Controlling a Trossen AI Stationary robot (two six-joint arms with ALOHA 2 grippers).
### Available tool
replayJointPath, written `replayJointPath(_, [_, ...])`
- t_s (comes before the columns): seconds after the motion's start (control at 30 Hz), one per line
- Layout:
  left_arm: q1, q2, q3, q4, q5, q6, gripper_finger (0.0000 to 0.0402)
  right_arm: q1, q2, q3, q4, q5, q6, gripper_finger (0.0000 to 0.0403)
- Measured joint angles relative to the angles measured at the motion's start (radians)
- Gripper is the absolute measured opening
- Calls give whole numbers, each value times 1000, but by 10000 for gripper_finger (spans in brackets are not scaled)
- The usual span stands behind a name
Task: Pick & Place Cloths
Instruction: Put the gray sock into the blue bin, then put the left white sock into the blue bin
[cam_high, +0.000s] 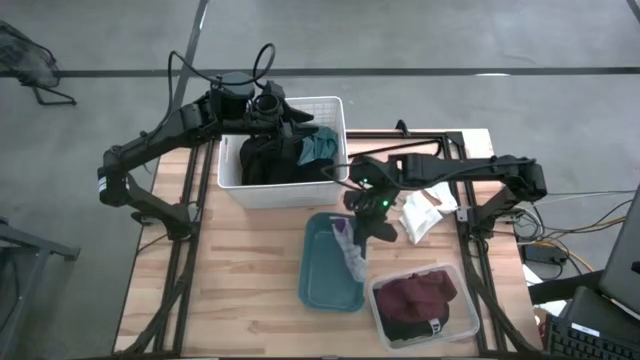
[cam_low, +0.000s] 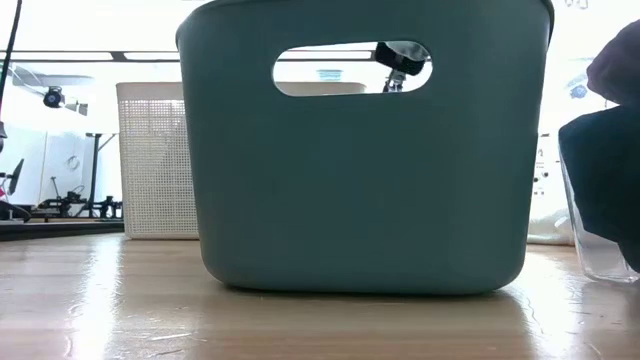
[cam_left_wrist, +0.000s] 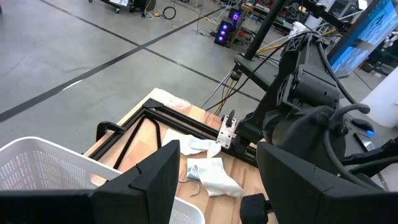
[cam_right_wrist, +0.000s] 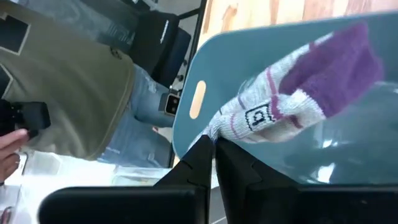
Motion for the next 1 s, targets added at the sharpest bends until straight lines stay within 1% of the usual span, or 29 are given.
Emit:
replayJointPath(0.1, [0,0,0,-3,0,0,218,0,-4,1,21,2,0,34])
replayJointPath(0.3, [0,0,0,-16,0,-1,218,0,-16,2,20,50,7,88])
replayJointPath(0.43, [0,0,0,-16,0,-1,218,-7,-24,2,11,55,11,121])
replayJointPath(0.57, [0,0,0,-15,0,-2,218,-34,-52,2,-23,57,57,140])
replayJointPath(0.63, [0,0,0,-15,0,-2,218,-49,-66,2,-82,72,65,145])
replayJointPath(0.7, [0,0,0,-15,0,-2,218,-56,-84,2,-173,115,60,148])
replayJointPath(0.77, [0,0,0,-15,0,-2,218,-55,-106,2,-297,179,38,148])
replayJointPath(0.87, [0,0,0,-15,0,0,218,-52,-141,-4,-451,267,-1,141])
replayJointPath(1.0, [0,0,0,-13,0,1,218,-52,-194,-50,-535,384,-14,128])
